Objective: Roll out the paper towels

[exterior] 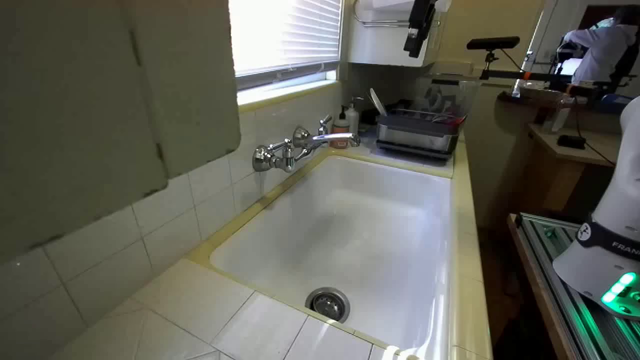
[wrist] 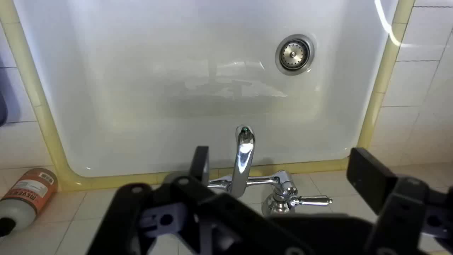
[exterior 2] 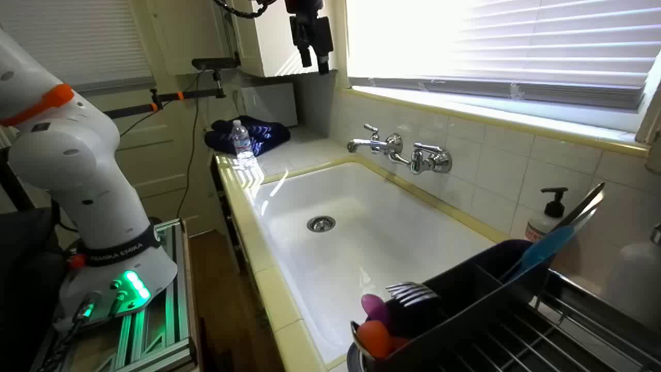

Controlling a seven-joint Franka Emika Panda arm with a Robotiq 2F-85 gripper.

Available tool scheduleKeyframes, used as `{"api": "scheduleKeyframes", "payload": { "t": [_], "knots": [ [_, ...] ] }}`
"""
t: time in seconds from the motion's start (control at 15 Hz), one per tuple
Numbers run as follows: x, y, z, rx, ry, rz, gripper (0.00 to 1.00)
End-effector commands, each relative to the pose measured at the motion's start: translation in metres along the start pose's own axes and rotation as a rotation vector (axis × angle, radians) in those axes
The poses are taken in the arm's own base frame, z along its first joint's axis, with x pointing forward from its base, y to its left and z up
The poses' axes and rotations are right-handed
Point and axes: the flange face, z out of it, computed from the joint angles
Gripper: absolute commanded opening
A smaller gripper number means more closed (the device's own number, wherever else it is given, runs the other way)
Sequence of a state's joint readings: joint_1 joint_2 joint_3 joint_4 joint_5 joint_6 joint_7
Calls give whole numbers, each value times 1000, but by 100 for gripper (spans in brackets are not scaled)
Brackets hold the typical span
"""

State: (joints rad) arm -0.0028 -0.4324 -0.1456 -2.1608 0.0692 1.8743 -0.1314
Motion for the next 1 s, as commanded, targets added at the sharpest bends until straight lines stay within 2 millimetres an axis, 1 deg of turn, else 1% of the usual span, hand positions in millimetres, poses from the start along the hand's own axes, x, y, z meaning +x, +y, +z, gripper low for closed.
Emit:
{"api": "scheduleKeyframes", "payload": {
  "t": [0.0,0.87,0.93],
  "knots": [
    [0,0,-1,0,-1,0,100],
    [0,0,-1,0,-1,0,100],
    [1,3,-5,-30,19,20,100]
  ]
}}
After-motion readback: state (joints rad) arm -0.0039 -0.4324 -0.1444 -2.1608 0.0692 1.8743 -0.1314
